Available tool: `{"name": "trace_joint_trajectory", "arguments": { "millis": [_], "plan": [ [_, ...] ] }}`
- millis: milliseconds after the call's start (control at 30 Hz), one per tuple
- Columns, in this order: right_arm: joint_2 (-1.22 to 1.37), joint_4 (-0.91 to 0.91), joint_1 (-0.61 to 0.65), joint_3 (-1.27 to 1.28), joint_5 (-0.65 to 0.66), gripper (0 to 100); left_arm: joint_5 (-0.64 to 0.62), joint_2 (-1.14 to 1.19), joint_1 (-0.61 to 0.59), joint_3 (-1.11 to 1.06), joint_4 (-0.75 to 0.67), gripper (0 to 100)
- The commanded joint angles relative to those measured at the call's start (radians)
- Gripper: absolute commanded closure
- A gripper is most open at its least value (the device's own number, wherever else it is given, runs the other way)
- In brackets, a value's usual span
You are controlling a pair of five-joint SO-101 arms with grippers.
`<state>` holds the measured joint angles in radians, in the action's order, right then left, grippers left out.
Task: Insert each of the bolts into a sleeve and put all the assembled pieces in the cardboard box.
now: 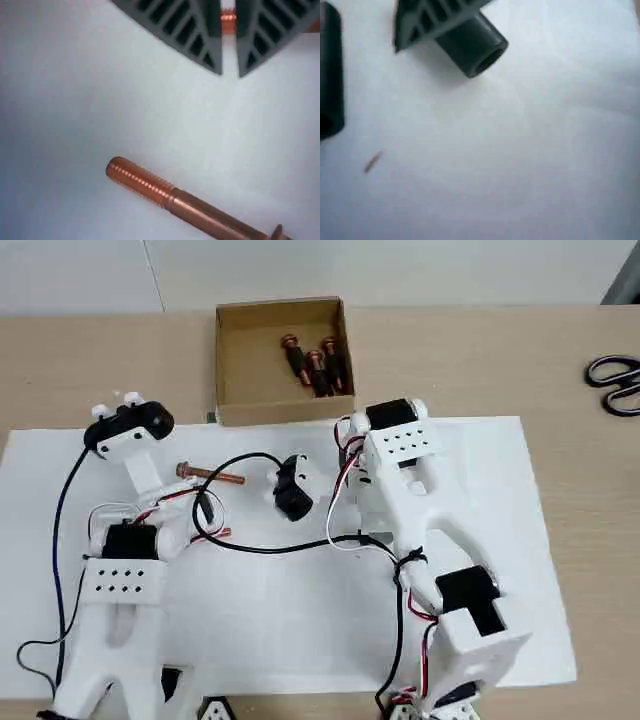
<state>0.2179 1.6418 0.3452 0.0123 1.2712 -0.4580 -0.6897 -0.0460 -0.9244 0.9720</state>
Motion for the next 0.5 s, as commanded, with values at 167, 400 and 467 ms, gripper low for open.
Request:
{"name": "trace_joint_trajectory", "arguments": {
  "millis": [167,400,467],
  "plan": [
    [0.031,-0.012,-0.005,-0.005,0.012,77.9,0.0,-0.003,0.003,0.013,-0.02,99],
    [0.035,-0.054,-0.022,0.017,0.014,77.9,0.0,-0.003,-0.028,0.062,-0.015,99],
    [0.035,-0.077,-0.028,0.046,0.014,77.9,0.0,-0.003,-0.032,0.079,-0.02,99]
  ]
}}
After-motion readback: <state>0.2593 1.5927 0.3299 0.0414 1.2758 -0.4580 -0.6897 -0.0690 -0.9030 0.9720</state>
